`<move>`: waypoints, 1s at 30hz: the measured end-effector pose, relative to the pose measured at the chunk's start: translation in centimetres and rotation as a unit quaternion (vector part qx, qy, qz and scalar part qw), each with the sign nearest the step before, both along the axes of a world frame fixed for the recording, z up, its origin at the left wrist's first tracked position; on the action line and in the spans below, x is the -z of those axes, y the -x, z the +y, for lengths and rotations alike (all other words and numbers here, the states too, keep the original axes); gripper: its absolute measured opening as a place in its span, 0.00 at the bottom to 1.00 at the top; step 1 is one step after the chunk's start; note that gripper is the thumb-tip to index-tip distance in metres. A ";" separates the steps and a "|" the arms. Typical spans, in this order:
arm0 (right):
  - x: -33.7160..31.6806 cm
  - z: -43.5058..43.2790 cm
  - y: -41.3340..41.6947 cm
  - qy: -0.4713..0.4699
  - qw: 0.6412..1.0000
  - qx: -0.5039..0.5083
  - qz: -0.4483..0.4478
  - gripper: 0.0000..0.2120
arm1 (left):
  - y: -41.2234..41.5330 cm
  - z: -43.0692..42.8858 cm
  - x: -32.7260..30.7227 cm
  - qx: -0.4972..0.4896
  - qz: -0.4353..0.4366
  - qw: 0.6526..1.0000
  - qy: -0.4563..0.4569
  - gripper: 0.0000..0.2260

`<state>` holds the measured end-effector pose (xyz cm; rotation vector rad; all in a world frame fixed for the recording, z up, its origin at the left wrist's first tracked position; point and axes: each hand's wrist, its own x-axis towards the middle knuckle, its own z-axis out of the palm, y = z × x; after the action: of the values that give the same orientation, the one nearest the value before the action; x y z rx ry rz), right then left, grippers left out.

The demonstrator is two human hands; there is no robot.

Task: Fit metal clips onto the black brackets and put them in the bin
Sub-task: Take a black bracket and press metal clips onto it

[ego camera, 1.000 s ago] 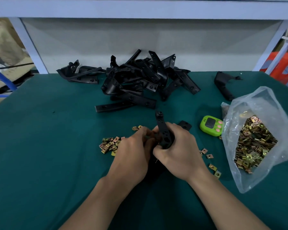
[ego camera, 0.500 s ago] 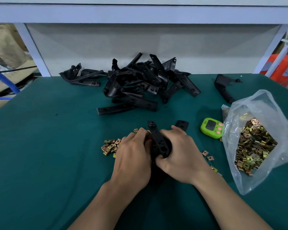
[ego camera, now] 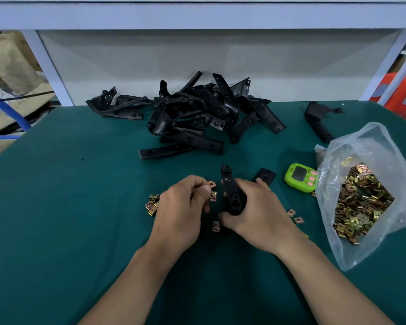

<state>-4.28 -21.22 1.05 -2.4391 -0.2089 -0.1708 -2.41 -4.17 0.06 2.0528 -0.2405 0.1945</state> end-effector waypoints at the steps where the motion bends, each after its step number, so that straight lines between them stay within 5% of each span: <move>1: 0.0 -0.2 0.0 0.016 1.000 0.005 0.008 0.14 | 0.0 0.1 0.1 0.001 0.003 1.000 0.003 0.11; 5: -0.2 -1.2 -0.1 0.102 0.991 -0.002 0.086 0.42 | -0.1 0.2 -0.1 0.005 0.009 1.000 0.021 0.12; 8: -0.8 -1.5 0.5 0.015 0.997 -0.016 0.073 0.53 | -0.2 0.3 -0.1 0.008 0.012 1.000 0.028 0.12; 12: -1.2 -0.8 0.8 -0.185 0.982 -0.016 -0.022 0.35 | -0.5 0.4 -0.1 0.025 0.017 0.998 0.050 0.11; 15: -1.1 0.0 0.9 -0.167 0.983 -0.001 -0.075 0.18 | -0.5 0.3 -0.2 0.053 0.019 0.995 0.076 0.11; 30: -0.6 0.6 1.2 -0.178 0.972 0.043 -0.150 0.06 | -0.1 0.2 -0.2 0.148 0.092 0.964 0.202 0.11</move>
<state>-5.44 -20.64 1.60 -2.0573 -0.1869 -0.5679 -2.31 -3.93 0.31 1.5950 -0.3569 -0.1259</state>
